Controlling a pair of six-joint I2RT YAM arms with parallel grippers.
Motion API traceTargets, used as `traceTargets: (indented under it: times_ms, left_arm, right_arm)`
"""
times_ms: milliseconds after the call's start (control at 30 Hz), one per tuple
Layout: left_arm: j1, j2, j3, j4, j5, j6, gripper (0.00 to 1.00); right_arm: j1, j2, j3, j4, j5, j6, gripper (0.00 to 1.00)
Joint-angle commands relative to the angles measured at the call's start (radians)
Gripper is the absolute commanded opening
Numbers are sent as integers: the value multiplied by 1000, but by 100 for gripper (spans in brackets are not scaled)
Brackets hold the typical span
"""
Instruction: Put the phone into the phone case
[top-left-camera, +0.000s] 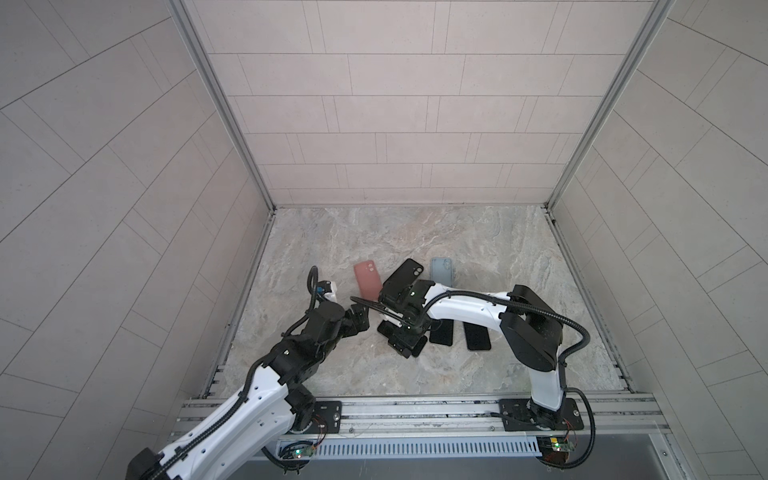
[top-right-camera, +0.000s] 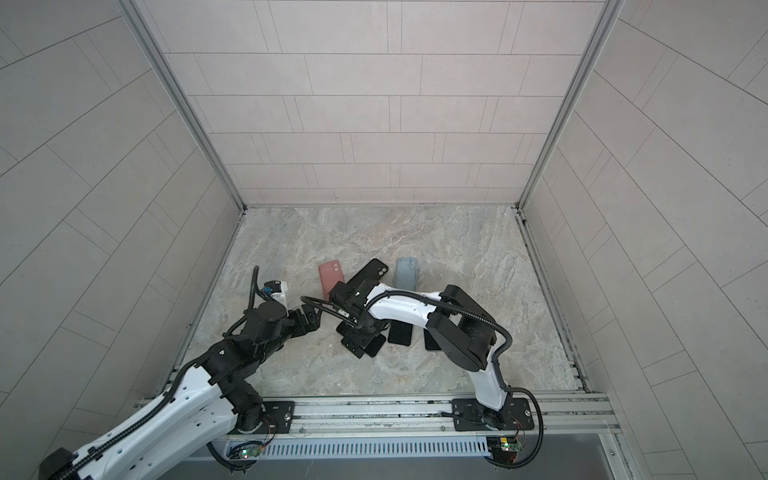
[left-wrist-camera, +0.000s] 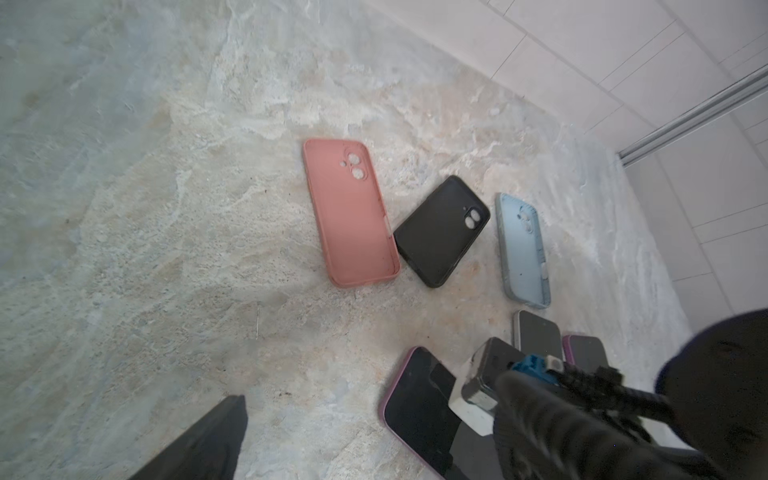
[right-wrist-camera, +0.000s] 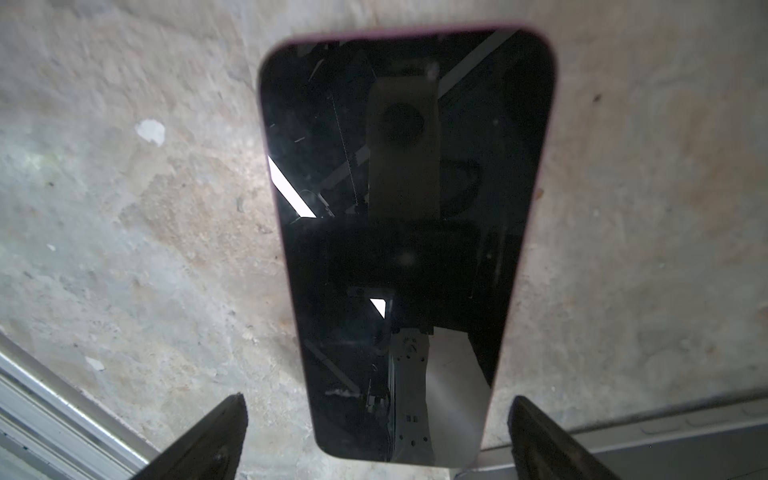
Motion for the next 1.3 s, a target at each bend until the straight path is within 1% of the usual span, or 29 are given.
traceTargets:
  times_ms: [0, 133, 300, 400, 467, 533, 633, 733, 800, 867, 967, 1000, 1100, 1167, 1267]
  left_arm:
    - [18, -83, -28, -31, -67, -39, 100]
    - [22, -236, -59, -140, -167, -105, 100]
    - [24, -455, -106, -232, -225, -145, 100]
    - [24, -539, -121, -275, -248, -164, 100]
    - [25, -565, -123, -290, -257, -171, 100]
    - [25, -569, -125, -294, -265, -176, 100]
    - [25, -541, -120, -292, -268, -179, 100]
    - [25, -506, -111, -275, -265, -173, 100]
    - [26, -482, -108, -266, -261, -171, 100]
    - [27, -459, -104, -254, -254, -167, 100]
    - [26, -433, -101, -238, -246, -158, 100]
    - [26, -427, -98, -236, -245, -157, 100]
    - [27, -414, -97, -238, -231, -170, 100]
    - [27, -403, -91, -221, -186, -168, 100]
    - [27, -364, -77, -164, -31, -196, 100]
  right_arm:
    - [-8, 21, 12, 2, -1, -10, 100]
    - [-13, 50, 16, -1, -9, -8, 100]
    - [-12, 95, 41, -23, 2, 2, 99]
    - [-10, 117, 56, -41, 36, 17, 95]
    - [0, 133, 73, -64, 85, 37, 94]
    - [16, 148, 89, -88, 136, 54, 94]
    - [30, 165, 100, -100, 143, 57, 95]
    - [28, 176, 103, -103, 111, 51, 96]
    - [18, 182, 102, -95, 55, 41, 96]
    - [10, 191, 101, -92, 20, 31, 93]
    - [-2, 196, 101, -88, -5, 26, 84]
    - [-6, 191, 98, -86, -5, 28, 79]
    - [-7, 160, 84, -80, 41, 46, 68]
    - [-7, 110, 75, -86, 79, 57, 67]
    - [-7, -6, 69, -117, 100, 65, 61]
